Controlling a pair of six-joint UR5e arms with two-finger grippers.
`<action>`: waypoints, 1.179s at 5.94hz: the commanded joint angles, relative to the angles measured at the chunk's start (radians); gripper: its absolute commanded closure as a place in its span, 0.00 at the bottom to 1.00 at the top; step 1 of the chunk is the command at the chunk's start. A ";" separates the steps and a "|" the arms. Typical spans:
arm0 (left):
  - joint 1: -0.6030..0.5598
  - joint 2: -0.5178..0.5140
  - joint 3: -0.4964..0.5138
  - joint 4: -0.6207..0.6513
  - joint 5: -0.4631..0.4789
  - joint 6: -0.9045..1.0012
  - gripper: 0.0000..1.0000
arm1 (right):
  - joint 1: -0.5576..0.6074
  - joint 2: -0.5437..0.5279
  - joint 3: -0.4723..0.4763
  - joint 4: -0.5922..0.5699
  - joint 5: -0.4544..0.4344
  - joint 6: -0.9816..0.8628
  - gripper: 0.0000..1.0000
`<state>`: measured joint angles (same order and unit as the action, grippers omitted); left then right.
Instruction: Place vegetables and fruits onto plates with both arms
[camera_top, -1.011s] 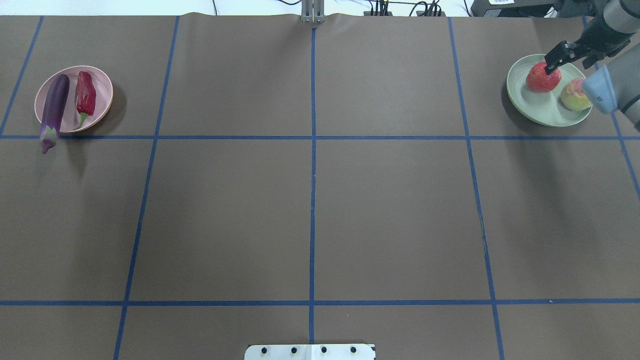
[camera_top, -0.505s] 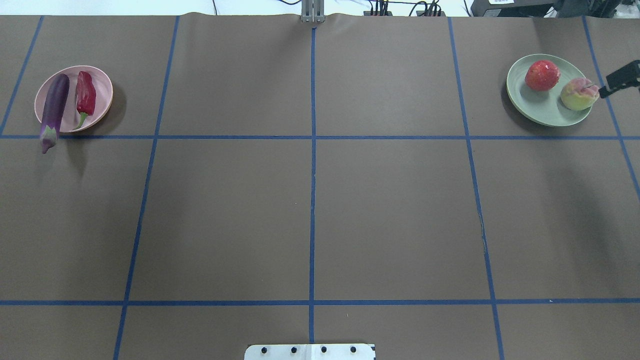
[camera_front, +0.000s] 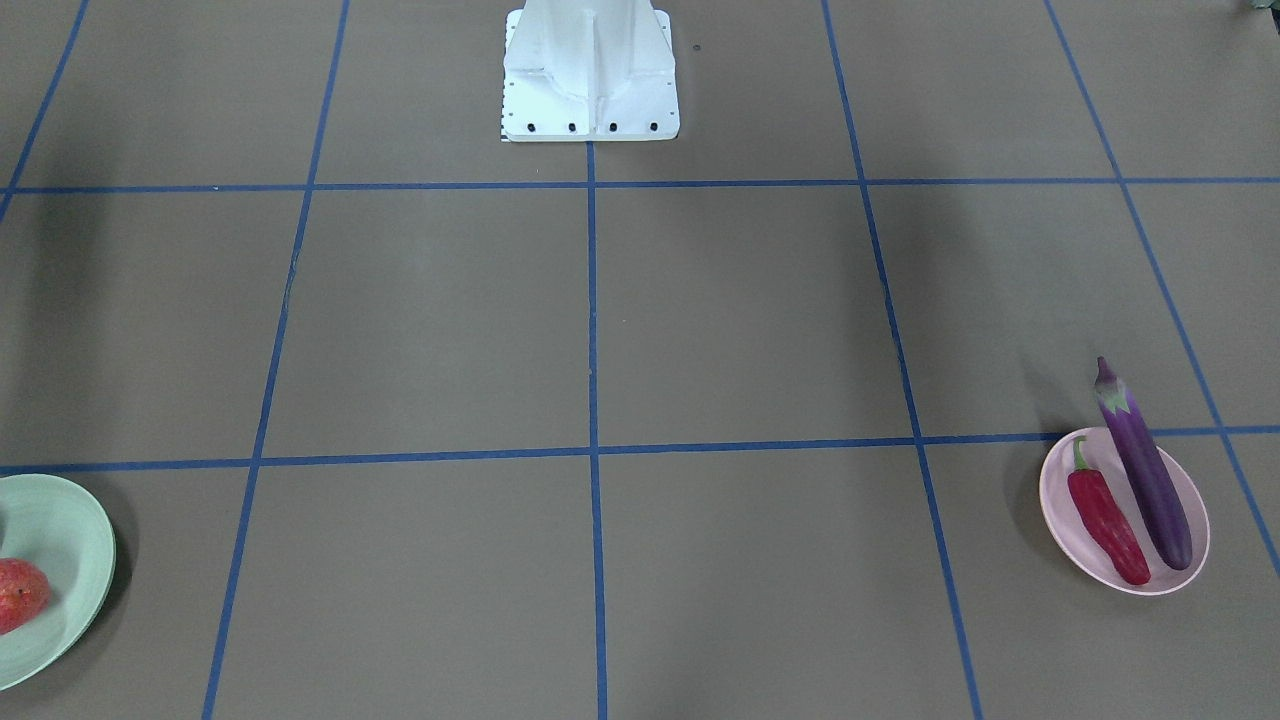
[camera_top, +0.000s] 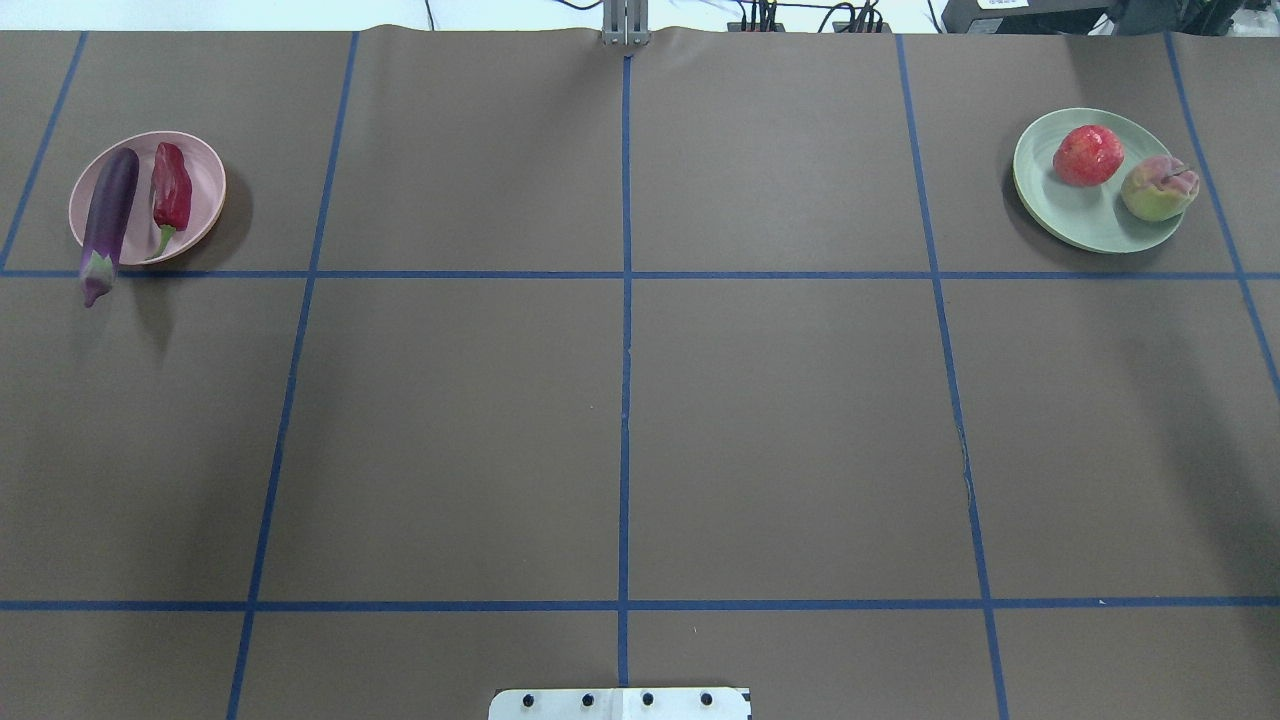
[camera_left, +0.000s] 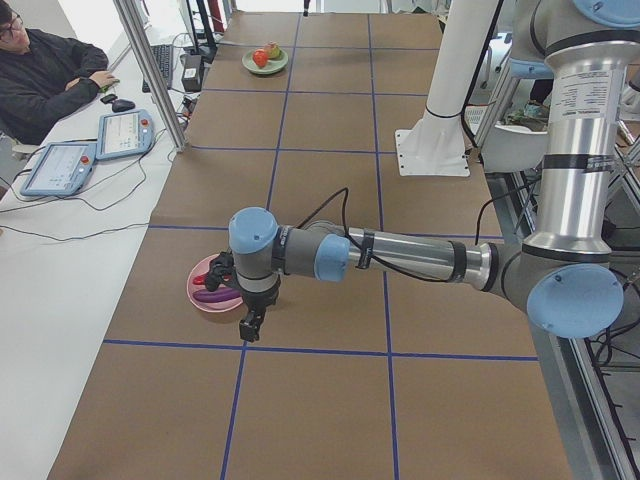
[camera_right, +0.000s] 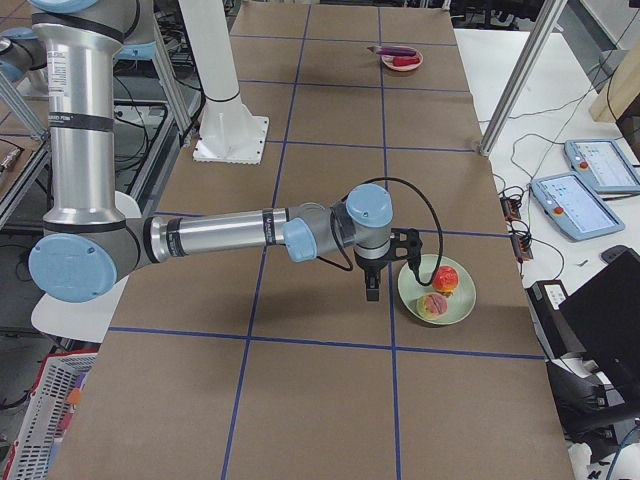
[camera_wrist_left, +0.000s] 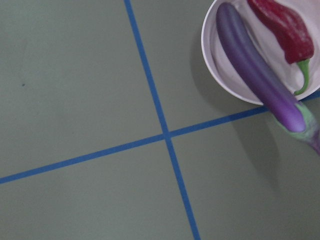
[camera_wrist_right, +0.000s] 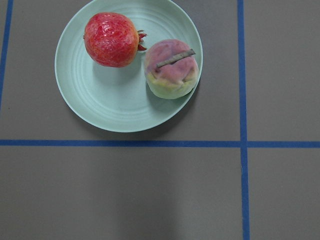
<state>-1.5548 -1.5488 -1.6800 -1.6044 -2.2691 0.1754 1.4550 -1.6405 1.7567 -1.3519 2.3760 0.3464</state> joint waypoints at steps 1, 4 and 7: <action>-0.037 0.042 -0.014 0.003 -0.009 0.039 0.00 | 0.008 -0.048 -0.015 0.013 0.026 -0.004 0.00; -0.042 0.072 -0.020 0.001 -0.004 0.042 0.00 | 0.109 -0.041 -0.062 -0.056 0.058 -0.176 0.00; -0.042 0.085 -0.020 -0.003 0.000 0.041 0.00 | 0.130 -0.030 0.077 -0.413 0.055 -0.320 0.00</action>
<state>-1.5970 -1.4722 -1.6993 -1.6054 -2.2708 0.2167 1.5902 -1.6718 1.7802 -1.6606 2.4336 0.0448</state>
